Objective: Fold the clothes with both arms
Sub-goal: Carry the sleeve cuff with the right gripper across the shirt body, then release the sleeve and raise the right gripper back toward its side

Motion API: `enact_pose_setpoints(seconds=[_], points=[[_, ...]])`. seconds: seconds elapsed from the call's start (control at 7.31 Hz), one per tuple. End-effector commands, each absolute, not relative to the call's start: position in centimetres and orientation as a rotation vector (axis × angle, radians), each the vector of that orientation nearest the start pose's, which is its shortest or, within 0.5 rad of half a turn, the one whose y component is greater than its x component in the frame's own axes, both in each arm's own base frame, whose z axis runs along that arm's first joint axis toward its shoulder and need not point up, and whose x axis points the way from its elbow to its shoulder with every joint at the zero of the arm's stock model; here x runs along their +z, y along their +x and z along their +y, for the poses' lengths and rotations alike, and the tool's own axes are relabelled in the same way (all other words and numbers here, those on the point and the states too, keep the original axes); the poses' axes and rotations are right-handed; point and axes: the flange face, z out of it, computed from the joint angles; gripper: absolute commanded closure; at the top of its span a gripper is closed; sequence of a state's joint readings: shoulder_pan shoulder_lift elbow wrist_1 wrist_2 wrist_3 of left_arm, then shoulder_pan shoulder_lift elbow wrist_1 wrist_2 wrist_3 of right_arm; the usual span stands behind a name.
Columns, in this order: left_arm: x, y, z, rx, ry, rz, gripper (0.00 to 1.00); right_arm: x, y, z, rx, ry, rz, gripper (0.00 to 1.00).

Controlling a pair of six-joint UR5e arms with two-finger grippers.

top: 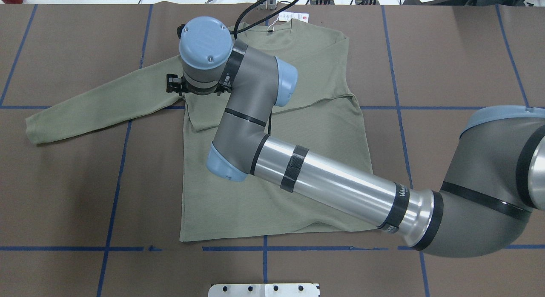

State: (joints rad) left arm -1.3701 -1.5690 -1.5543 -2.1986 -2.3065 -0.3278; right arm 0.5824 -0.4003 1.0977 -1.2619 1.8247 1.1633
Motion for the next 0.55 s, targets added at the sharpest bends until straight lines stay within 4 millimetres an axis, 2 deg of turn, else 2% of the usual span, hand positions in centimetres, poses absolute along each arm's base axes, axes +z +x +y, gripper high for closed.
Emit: enact_pose_setpoints(seconds=[0.0, 0.14, 0.27, 0.41], points=[[60.0, 10.2, -49.9, -0.089, 0.352, 0.86, 0.0, 8.0, -56.5, -58.7, 0.091, 0.142, -0.902, 0.0], [60.1, 13.3, -49.5, -0.167, 0.324, 0.844, 0.0, 11.0, -52.6, -60.3, 0.098, 0.096, -0.874, 0.0], [61.2, 13.7, -48.2, -0.22, 0.312, 0.846, 0.0, 15.5, -48.0, -59.6, 0.039, 0.112, -0.855, 0.0], [61.4, 14.2, -47.9, -0.324, 0.272, 0.86, 0.01, 19.5, -43.7, -59.2, -0.01, 0.139, -0.835, 0.0]])
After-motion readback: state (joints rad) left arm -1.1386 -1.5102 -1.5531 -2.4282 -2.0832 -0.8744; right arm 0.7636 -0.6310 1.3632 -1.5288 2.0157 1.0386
